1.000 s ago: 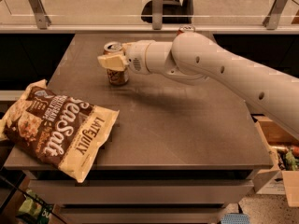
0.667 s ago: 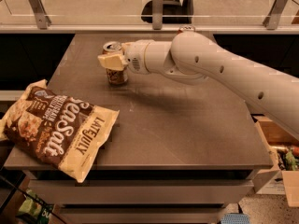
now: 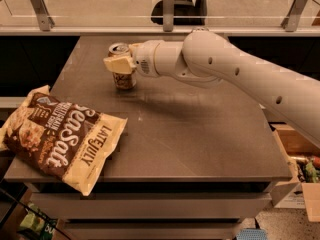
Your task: Pick orange can
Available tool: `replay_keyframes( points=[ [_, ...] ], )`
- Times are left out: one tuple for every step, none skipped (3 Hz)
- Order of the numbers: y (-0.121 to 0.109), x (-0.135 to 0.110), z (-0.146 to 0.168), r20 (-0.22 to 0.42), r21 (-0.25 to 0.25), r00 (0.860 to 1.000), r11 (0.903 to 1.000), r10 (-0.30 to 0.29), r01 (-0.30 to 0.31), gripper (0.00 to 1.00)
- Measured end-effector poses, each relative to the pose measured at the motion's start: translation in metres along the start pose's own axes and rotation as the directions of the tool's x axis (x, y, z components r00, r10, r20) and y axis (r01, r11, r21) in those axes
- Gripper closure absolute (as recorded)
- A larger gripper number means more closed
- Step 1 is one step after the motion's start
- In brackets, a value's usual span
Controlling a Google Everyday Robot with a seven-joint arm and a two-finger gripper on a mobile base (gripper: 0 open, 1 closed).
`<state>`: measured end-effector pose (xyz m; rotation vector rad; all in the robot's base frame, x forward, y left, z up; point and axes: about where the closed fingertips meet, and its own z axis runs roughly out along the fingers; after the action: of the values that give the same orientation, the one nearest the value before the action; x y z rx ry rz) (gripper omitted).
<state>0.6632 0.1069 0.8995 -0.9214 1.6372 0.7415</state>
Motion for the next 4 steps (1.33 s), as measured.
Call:
replay_keyframes(
  points=[
    [-0.004, -0.011, -0.01, -0.02, -0.007, 0.999, 0.9993, -0.036, 0.035, 1.0],
    [-0.01, -0.022, -0.023, -0.027, -0.021, 0.997, 0.9972, -0.072, 0.072, 1.0],
    [-0.016, -0.04, -0.039, -0.014, -0.065, 0.993, 0.9916, -0.113, 0.112, 1.0],
    [-0.014, -0.068, -0.052, -0.001, -0.096, 0.984, 0.9795, -0.178, 0.177, 1.0]
  ],
)
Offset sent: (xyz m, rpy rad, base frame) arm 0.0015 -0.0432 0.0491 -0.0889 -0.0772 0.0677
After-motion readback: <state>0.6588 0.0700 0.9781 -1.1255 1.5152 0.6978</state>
